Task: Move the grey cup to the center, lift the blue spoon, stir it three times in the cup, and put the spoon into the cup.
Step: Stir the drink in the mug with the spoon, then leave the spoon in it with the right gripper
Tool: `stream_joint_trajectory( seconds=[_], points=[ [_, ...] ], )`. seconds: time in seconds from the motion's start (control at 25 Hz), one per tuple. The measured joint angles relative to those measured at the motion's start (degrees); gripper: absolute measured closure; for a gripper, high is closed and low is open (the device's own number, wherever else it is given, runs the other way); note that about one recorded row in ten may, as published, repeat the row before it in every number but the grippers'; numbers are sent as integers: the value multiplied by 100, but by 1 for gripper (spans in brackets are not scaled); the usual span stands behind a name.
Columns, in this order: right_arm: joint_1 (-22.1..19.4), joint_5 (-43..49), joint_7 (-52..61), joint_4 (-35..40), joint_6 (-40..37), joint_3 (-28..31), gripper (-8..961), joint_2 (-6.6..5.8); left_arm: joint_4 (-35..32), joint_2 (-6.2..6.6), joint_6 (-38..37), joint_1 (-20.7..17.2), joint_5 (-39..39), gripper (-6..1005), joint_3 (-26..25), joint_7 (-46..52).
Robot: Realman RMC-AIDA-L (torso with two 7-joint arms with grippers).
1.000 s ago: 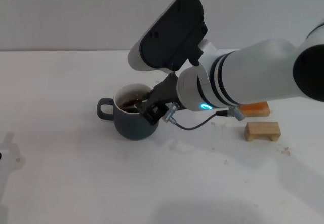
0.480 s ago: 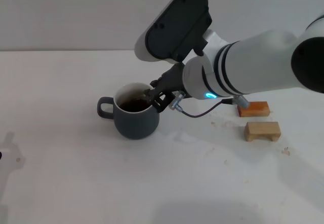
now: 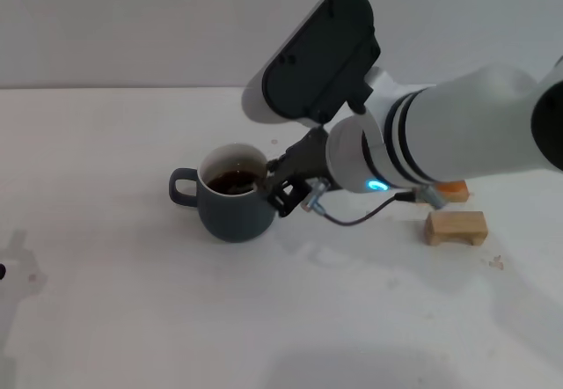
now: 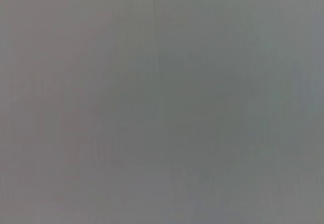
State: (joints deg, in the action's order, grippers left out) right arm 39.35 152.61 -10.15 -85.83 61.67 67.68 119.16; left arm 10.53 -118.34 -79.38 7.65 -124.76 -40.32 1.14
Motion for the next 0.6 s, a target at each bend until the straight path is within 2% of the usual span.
stream_joint_trajectory(
  seconds=[0.28, 0.6],
  points=[
    [4, -230, -4, 12, -94, -126, 745, 10, 14, -4, -15, -10, -22, 1001, 16, 0],
    [196, -301, -27, 379, -648, -145, 742, 11, 33, -4, -30, -34, -22, 1001, 16, 0]
  ],
)
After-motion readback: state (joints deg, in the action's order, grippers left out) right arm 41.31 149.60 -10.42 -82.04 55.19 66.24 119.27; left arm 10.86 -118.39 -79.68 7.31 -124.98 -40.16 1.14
